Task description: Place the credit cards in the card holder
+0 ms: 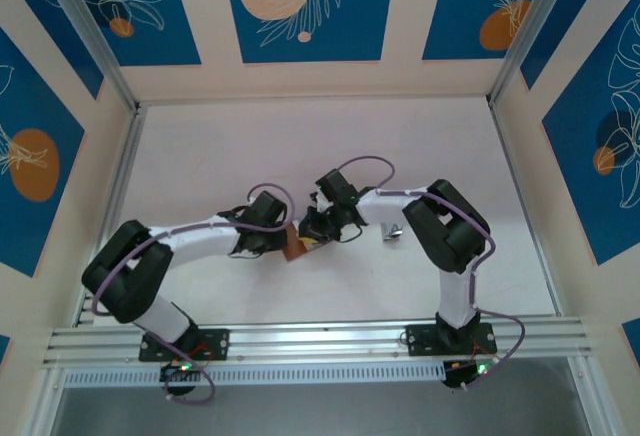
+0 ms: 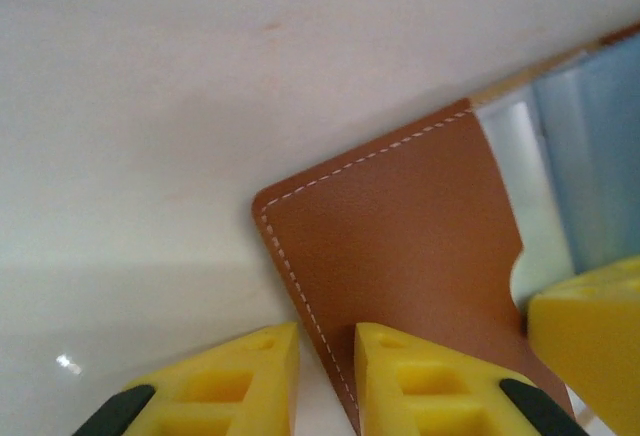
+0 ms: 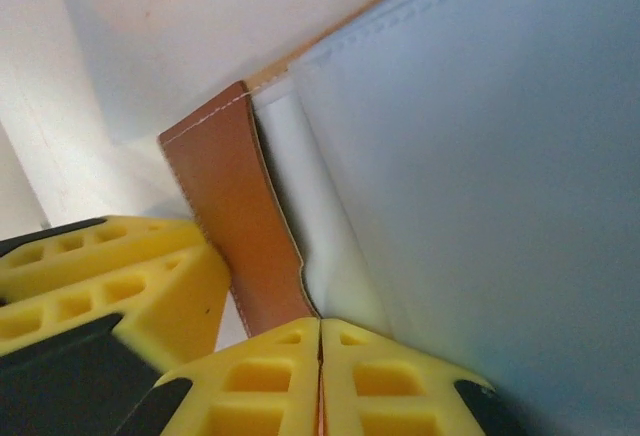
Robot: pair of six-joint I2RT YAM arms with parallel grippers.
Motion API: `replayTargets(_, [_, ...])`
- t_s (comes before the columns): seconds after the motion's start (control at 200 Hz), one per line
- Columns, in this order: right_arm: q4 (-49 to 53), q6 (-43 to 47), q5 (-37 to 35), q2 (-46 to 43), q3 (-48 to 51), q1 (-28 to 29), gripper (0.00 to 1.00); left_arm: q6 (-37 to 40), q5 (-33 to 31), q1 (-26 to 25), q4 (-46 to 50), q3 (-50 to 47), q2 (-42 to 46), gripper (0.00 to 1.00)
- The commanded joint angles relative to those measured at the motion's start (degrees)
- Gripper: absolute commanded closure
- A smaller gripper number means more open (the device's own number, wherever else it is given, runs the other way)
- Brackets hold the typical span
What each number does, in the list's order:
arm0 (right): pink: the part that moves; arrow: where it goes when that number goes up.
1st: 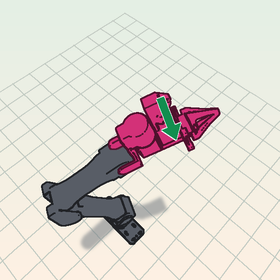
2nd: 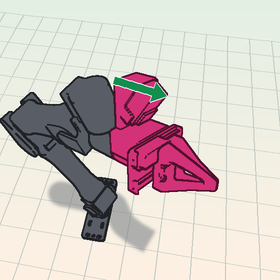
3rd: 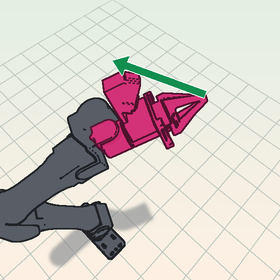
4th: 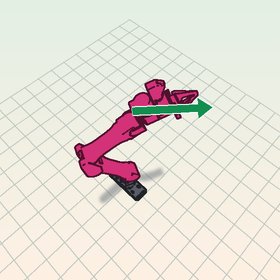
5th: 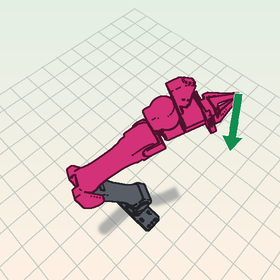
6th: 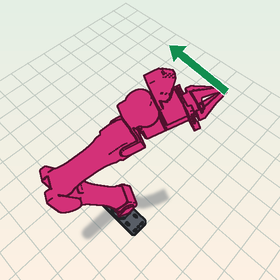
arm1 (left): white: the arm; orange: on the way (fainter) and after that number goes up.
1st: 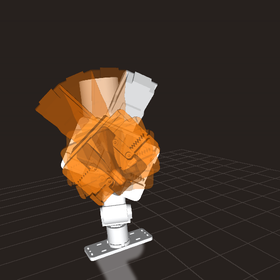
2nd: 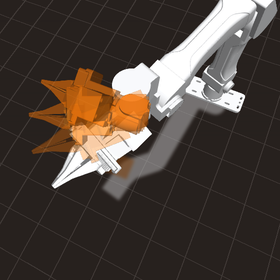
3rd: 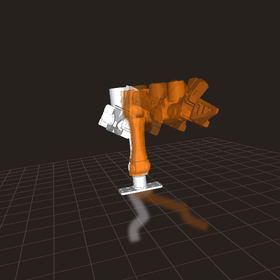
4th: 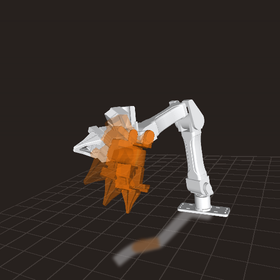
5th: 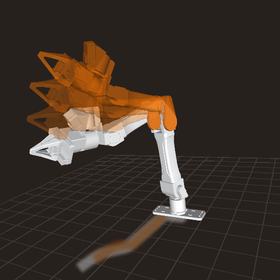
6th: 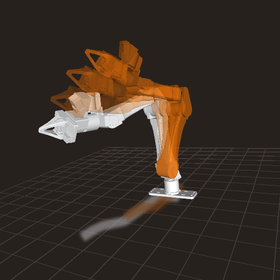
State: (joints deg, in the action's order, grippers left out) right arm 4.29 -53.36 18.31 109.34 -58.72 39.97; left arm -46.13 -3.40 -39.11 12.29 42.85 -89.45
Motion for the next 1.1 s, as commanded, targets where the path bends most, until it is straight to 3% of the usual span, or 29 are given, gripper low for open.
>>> replayTargets(0.0, [-3.0, -7.4, -3.5, -1.5, 5.9, 0.1, 0.91, 3.2, 0.8, 0.5, -2.4, 2.7, -2.8, 0.79])
replayTargets(0.125, [-1.6, -5.3, -7.0, -6.0, 5.8, 1.5, 0.87, 5.4, 0.0, 0.4, -2.0, 3.9, -4.8, 0.79])
replayTargets(0.4, [25.9, 16.5, -17.2, -9.2, -12.4, 1.4, 0.7, 10.7, -0.1, 0.2, -3.1, 4.3, -6.0, 0.8])
replayTargets(0.485, [31.6, 19.8, -20.2, -5.8, -17.7, 1.1, 0.71, 10.9, 0.1, 0.0, -3.7, 4.2, -6.2, 0.8])
replayTargets(1.095, [34.3, 22.8, -31.7, 3.1, -19.4, 0.6, 0.76, 10.2, 0.8, -1.1, -4.7, 3.9, -6.8, 0.8])
